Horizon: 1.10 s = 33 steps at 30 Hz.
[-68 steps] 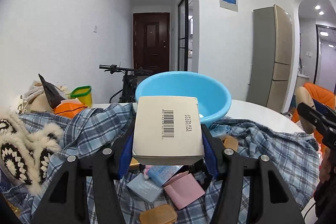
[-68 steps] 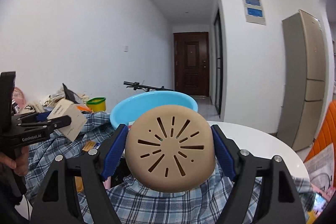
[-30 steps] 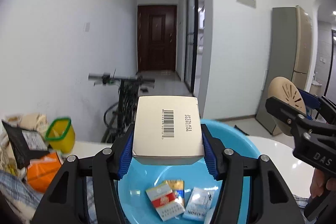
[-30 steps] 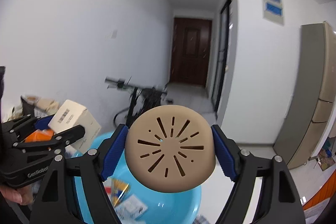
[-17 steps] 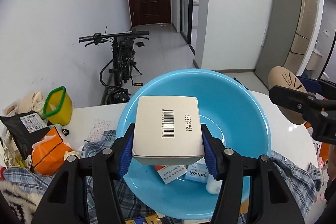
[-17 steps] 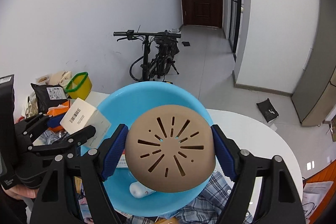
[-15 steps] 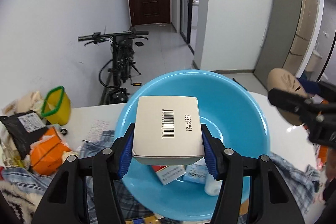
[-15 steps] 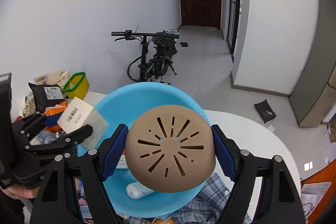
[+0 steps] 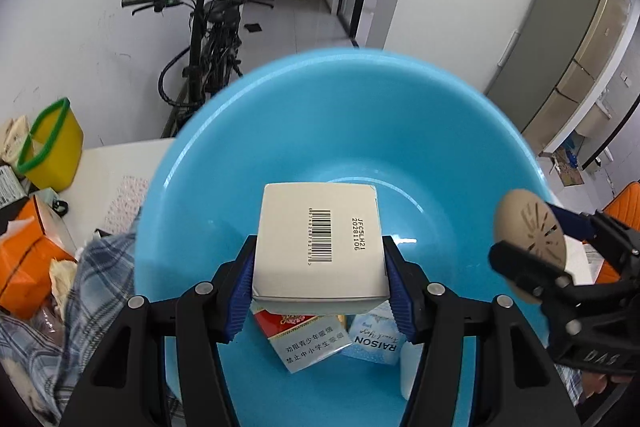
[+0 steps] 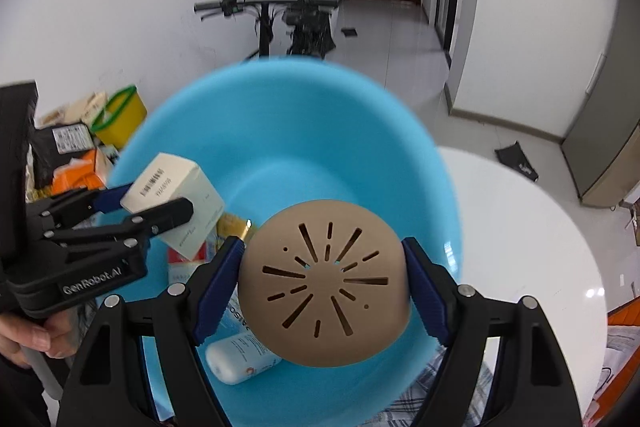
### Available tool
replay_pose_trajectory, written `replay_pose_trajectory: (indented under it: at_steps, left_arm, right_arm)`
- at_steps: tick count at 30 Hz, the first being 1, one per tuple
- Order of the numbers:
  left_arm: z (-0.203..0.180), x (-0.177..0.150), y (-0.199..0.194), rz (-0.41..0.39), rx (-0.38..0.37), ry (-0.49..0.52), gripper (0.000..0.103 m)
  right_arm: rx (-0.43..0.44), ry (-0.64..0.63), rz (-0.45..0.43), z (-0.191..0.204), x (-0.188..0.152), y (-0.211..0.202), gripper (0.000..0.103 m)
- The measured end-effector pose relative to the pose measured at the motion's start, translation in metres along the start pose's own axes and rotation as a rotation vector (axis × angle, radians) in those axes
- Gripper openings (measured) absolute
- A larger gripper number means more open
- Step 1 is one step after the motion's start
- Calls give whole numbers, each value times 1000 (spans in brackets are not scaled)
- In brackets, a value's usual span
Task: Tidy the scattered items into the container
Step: 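Lift the white box with the left gripper while the right gripper carries the beige disc over the basin, then open the left gripper to drop the white box into the basin, then open the right gripper to drop the beige disc into the basin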
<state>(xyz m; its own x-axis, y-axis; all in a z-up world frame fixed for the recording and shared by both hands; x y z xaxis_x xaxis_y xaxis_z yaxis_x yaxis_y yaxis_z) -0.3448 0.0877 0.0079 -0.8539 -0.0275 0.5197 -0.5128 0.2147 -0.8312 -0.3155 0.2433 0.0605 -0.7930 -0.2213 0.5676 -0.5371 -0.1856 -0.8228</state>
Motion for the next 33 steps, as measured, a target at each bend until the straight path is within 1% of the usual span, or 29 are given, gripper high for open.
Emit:
replay_pose_trajectory:
  at_steps: [6, 13, 15, 16, 17, 20, 30, 33]
  left_arm:
    - [5, -5, 8, 20, 0, 9, 60]
    - [11, -8, 7, 9, 2, 15, 62]
    - [12, -9, 2, -14, 21, 25, 70]
    - [13, -8, -1, -23, 23, 27, 80]
    - [14, -8, -4, -37, 22, 28, 85]
    - [18, -8, -14, -56, 15, 24, 85]
    - [25, -7, -25, -60, 16, 10, 85]
    - [26, -8, -24, -65, 31, 12, 85]
  right_arm:
    - [6, 4, 18, -1, -6, 10, 78]
    - [10, -16, 15, 3, -5, 9, 78]
    - [7, -25, 14, 4, -5, 8, 78]
    - [4, -24, 14, 4, -5, 9, 78]
    - [4, -22, 15, 4, -6, 9, 78]
    - [7, -16, 18, 3, -6, 9, 78]
    - [18, -36, 17, 14, -4, 12, 78]
    - [29, -47, 9, 18, -4, 15, 81]
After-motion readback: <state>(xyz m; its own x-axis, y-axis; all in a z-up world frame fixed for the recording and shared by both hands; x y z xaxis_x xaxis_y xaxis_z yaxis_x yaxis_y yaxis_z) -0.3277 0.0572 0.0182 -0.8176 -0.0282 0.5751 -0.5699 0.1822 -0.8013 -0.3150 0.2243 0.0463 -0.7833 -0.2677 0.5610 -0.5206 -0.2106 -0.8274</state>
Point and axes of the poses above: each gripper's, at about its wrist camera, not at the fingertips, and y roughly the way its jaws point, z to its left, x to its top, the point moved 1 cm from there along y, roughly the way its jaws point, and after that the axes turned 8 degrees about -y, right-handed, at the moved point
